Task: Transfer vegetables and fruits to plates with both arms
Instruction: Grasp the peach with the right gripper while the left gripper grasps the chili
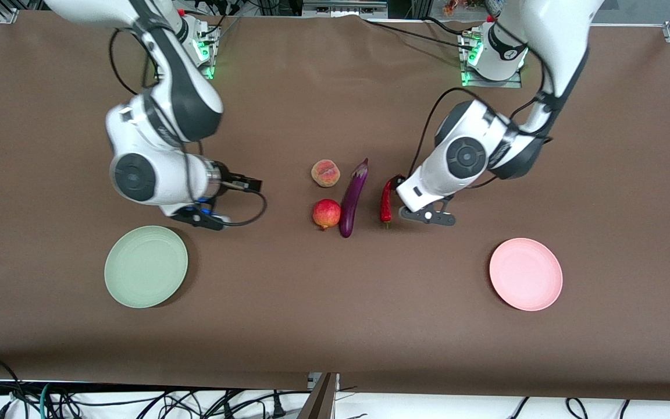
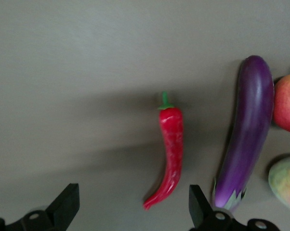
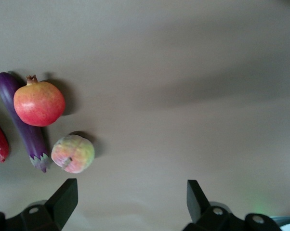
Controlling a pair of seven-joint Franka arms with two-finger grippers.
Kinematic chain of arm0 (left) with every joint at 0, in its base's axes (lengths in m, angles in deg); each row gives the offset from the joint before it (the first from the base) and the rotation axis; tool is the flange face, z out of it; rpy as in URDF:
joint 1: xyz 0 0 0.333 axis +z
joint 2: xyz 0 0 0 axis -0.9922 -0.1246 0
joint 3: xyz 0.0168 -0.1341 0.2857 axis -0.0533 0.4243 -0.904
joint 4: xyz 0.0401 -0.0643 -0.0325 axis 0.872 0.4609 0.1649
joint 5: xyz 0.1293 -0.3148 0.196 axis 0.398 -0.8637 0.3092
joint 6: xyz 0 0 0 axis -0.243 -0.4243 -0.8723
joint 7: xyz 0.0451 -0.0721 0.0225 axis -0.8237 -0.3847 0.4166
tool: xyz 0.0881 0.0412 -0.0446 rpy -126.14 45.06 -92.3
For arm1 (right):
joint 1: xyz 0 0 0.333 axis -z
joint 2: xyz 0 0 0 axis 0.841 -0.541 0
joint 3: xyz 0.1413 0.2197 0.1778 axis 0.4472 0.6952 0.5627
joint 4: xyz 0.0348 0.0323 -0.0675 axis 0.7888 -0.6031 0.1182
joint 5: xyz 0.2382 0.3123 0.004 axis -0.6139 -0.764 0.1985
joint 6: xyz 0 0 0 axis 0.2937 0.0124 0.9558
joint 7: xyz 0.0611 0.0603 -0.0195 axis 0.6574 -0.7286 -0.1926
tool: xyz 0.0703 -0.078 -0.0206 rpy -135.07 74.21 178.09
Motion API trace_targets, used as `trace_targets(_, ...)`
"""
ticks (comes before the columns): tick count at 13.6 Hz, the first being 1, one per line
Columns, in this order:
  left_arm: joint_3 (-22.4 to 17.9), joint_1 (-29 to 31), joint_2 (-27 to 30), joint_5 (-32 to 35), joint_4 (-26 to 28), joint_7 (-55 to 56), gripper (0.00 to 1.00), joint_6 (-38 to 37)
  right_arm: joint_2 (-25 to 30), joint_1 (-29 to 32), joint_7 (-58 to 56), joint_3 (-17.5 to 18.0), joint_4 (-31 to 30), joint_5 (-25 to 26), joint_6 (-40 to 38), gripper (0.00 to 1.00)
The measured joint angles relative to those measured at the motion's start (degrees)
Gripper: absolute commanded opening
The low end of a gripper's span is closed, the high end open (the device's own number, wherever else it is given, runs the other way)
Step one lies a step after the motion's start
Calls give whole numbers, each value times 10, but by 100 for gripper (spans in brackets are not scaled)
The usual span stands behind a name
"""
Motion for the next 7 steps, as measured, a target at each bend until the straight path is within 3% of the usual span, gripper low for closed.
trace_targets(3,0,-32,-48,104,7,128,100,52,-8,-49,54,1,-62,-13,97,100)
trace_targets(5,0,-44,-69,143,7,182,85,74,-12,-82,98,2,-93,-16,153,100)
trace_targets(7,0,-50,-82,145,7,190,42,94,-19,-108,132,2,-103,-16,185,100)
